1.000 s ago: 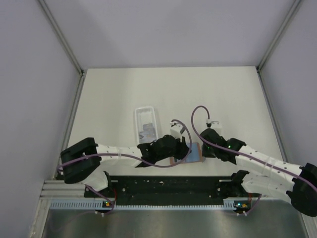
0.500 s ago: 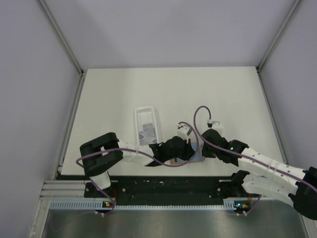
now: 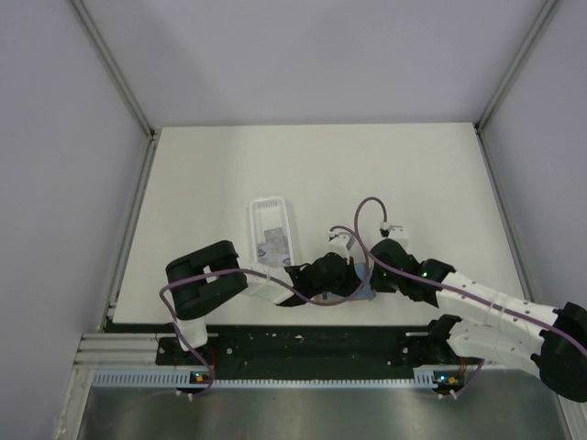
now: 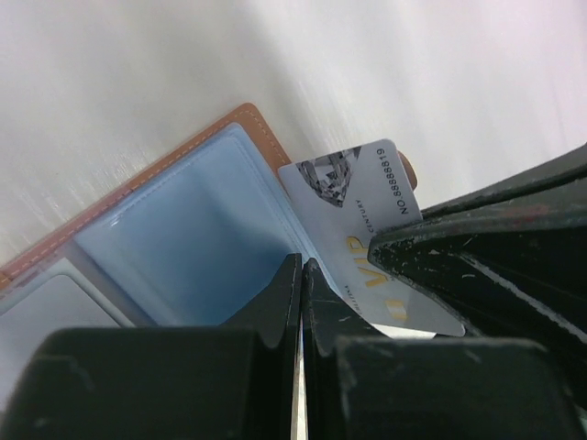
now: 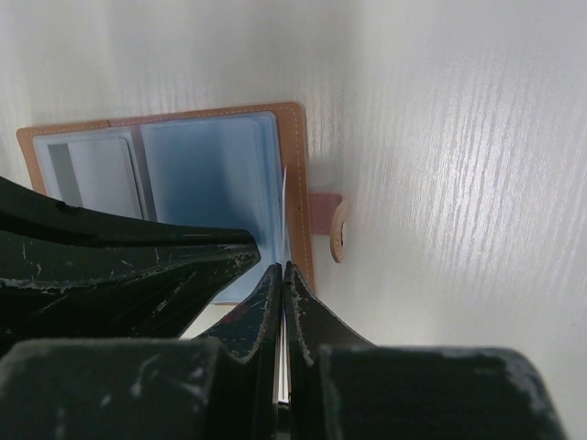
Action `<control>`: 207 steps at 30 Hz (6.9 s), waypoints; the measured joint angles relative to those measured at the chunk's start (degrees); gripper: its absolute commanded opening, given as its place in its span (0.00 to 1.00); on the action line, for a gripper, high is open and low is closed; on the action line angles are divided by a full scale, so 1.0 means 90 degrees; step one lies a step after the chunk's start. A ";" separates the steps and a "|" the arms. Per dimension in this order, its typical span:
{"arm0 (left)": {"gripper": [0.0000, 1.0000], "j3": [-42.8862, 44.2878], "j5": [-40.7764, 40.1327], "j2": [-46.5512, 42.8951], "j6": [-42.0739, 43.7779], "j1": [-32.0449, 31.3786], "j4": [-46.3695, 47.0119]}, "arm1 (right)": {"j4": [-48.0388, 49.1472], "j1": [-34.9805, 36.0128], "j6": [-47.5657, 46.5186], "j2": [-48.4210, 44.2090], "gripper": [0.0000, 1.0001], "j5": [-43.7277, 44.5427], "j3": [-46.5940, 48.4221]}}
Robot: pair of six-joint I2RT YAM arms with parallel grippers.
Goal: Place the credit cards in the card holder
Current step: Insert the credit card into the card holder.
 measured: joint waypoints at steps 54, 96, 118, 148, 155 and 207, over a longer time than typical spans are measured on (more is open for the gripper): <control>0.00 -0.0964 -0.0364 -0.1083 -0.0627 0.0146 -0.0699 | 0.1413 -0.0090 -0.0510 -0.0002 0.00 -0.1683 -0.0457; 0.00 -0.2244 -0.1226 -0.4039 -0.0605 0.0146 -0.2477 | 0.0282 -0.0090 -0.0474 -0.0381 0.00 -0.0753 0.0590; 0.00 -0.1921 -0.0750 -0.2283 -0.0563 0.0143 -0.1149 | 0.1168 -0.0087 -0.0340 0.1035 0.00 -0.1134 0.0219; 0.00 -0.2465 -0.0967 -0.3140 -0.0653 0.0143 -0.1741 | 0.2749 -0.0087 -0.0357 0.0678 0.00 -0.2076 -0.0474; 0.00 -0.2533 -0.1008 -0.3157 -0.0682 0.0143 -0.1688 | 0.2987 -0.0102 -0.0316 0.0712 0.00 -0.2084 -0.0534; 0.00 -0.2545 -0.1010 -0.3157 -0.0775 0.0143 -0.1673 | 0.5020 -0.1464 0.0226 0.1064 0.00 -0.3949 -0.1685</control>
